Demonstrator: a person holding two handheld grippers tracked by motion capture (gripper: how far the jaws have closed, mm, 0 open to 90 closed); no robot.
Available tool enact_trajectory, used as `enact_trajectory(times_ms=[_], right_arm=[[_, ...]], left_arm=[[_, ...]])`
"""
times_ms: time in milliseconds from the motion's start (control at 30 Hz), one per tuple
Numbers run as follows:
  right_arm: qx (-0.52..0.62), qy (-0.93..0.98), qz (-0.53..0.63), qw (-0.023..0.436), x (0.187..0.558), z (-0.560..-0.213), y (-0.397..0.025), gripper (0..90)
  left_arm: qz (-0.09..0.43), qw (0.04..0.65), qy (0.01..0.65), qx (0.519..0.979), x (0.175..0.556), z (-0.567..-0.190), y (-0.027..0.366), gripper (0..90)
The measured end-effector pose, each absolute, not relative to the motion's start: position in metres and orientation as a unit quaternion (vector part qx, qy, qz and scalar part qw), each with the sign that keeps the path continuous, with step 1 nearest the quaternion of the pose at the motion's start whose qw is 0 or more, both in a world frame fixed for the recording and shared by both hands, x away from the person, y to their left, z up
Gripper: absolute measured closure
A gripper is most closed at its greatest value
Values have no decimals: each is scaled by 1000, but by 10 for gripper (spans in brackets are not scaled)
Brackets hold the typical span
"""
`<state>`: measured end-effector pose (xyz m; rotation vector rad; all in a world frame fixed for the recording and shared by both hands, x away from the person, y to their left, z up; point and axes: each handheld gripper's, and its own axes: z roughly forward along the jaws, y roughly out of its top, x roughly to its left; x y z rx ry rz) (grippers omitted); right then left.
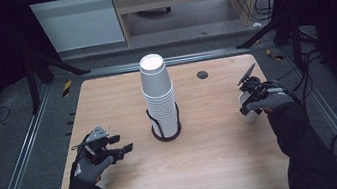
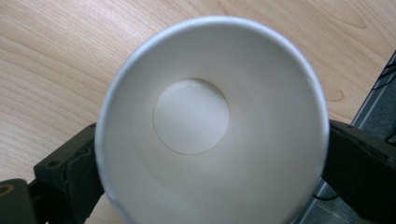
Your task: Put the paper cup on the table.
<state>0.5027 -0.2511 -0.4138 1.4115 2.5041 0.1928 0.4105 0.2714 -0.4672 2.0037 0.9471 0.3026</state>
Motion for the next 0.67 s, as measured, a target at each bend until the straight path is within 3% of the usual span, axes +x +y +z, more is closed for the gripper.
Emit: enact_trajectory(times_ms=[333, 667], right_arm=[[491, 849, 115, 161, 494, -397, -256, 17], [484, 814, 216, 239, 457, -368, -265, 12]], left_arm=[[121, 436, 381, 806, 410, -467, 271, 275], [127, 433, 384, 805, 410, -467, 273, 280]])
